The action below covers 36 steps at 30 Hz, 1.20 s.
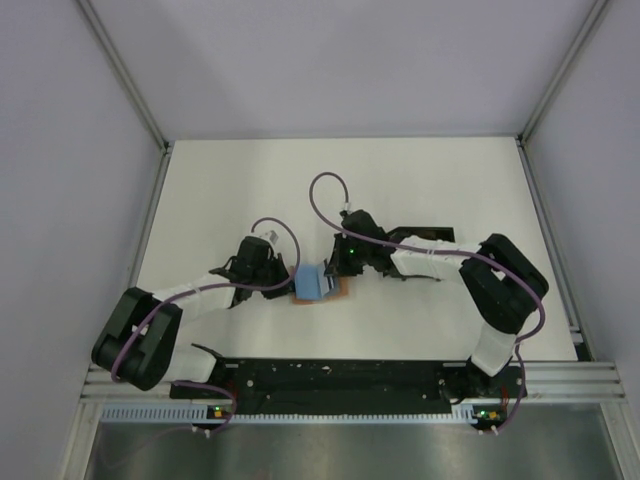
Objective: Put the credit cards into the card holder
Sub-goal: Open the card holder at the center of the board, then insert the credit card into the card holder.
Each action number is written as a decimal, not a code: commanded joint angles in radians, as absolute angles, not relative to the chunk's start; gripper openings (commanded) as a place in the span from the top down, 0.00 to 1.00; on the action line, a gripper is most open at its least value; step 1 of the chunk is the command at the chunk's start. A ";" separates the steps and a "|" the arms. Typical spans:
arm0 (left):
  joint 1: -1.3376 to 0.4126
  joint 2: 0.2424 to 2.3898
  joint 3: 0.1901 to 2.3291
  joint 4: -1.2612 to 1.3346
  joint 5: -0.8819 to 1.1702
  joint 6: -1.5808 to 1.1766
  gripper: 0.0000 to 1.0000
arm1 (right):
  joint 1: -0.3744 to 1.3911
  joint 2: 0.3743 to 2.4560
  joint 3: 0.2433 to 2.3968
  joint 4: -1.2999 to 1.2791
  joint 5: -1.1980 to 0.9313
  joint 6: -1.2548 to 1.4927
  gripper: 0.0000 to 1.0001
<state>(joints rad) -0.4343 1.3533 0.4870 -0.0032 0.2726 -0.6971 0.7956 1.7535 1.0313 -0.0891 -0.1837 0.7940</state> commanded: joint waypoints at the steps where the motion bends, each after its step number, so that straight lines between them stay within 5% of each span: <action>1: -0.436 1.365 0.472 0.014 0.253 -0.683 1.00 | 0.790 1.744 0.977 -0.020 -0.149 0.845 1.00; 36: -0.436 1.396 0.460 0.043 0.281 -0.687 1.00 | 0.794 1.858 0.865 0.193 -0.206 0.974 1.00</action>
<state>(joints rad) -0.4332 1.3666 0.4801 0.0288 0.2840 -0.6975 0.7654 1.8133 0.8700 0.2169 -0.2489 0.9886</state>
